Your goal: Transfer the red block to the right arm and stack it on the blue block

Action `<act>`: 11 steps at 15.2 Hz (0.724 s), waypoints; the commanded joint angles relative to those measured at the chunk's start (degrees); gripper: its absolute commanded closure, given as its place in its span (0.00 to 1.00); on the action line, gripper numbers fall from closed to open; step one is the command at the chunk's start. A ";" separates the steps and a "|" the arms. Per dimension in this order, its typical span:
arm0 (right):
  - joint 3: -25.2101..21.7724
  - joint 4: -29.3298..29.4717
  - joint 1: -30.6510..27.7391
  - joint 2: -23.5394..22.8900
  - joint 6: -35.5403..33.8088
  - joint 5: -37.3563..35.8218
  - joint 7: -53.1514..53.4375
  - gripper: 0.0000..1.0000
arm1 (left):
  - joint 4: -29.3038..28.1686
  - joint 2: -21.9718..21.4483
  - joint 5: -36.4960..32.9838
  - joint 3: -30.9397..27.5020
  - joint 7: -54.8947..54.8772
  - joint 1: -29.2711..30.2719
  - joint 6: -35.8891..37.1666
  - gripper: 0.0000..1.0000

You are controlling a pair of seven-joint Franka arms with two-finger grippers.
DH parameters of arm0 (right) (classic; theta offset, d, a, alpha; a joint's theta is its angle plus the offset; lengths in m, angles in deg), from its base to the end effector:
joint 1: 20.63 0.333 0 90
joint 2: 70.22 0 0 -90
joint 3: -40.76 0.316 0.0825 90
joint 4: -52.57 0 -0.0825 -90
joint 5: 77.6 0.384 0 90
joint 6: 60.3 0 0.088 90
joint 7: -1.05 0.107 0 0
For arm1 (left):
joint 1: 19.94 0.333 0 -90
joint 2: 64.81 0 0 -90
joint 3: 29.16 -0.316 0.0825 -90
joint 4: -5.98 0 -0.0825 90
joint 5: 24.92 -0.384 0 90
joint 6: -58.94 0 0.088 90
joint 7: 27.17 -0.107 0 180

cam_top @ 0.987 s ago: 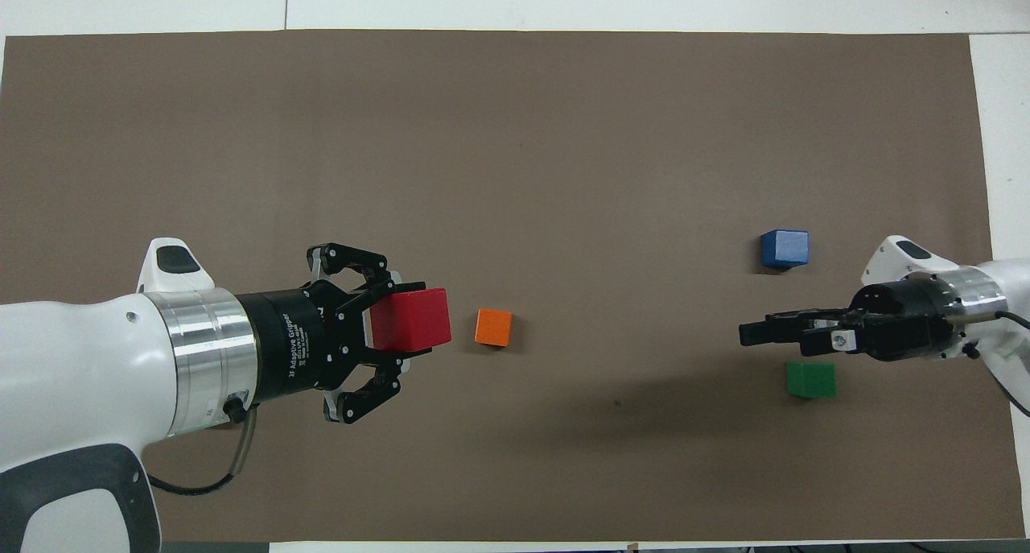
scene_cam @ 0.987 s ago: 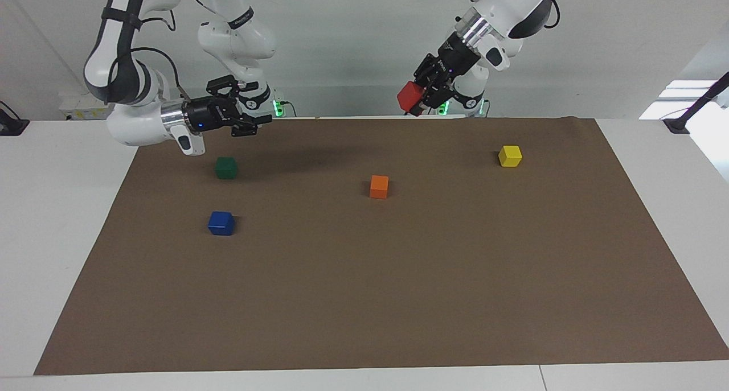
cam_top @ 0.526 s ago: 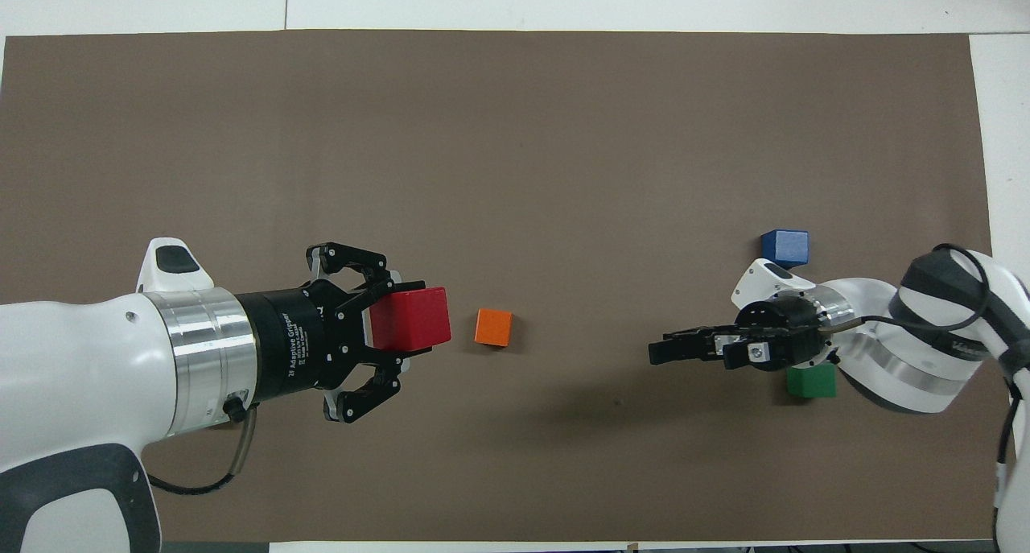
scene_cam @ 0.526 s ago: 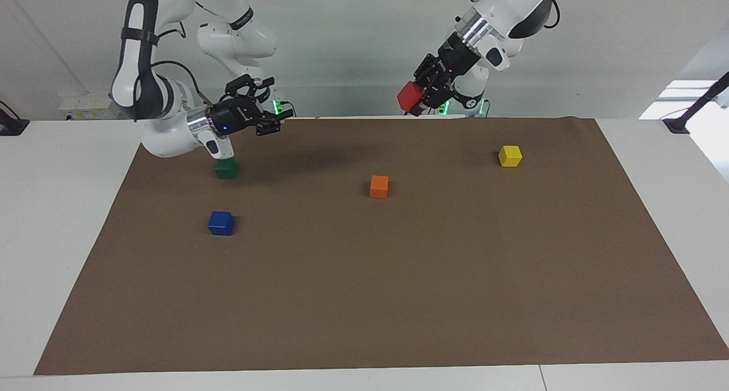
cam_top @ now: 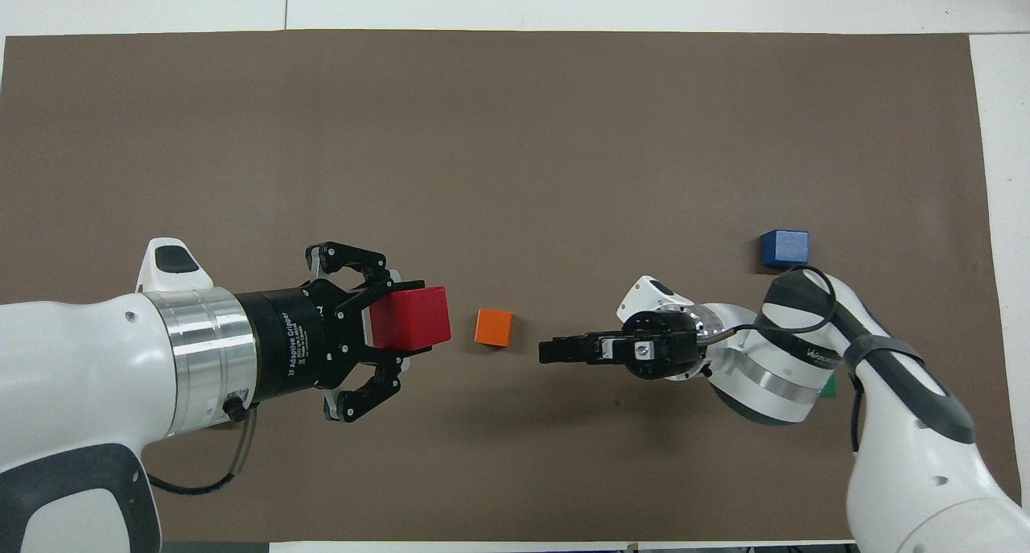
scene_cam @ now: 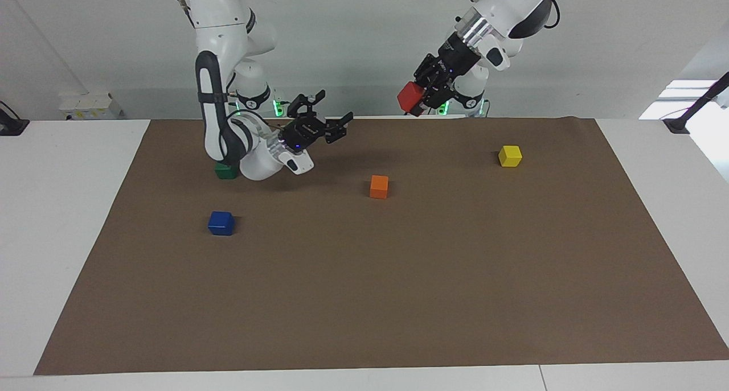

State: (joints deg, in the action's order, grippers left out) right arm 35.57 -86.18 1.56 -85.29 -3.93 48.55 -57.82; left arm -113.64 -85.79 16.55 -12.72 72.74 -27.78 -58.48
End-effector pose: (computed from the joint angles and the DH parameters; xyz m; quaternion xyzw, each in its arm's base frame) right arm 0.4300 0.2493 0.3297 -0.3886 -0.0046 0.0102 0.9213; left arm 0.4153 -0.2486 0.6103 0.6723 0.6646 -0.1816 0.2708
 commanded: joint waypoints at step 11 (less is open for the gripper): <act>0.18 7.18 10.24 -3.39 8.58 12.18 -2.22 0.00 | -2.71 -1.79 0.81 -0.19 5.20 -5.17 -1.32 1.00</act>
State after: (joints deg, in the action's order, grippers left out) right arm 35.67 -80.47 11.81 -87.63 4.02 59.72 -58.87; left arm -113.85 -85.82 16.55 -12.34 76.10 -31.24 -58.47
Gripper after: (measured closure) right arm 0.000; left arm 0.454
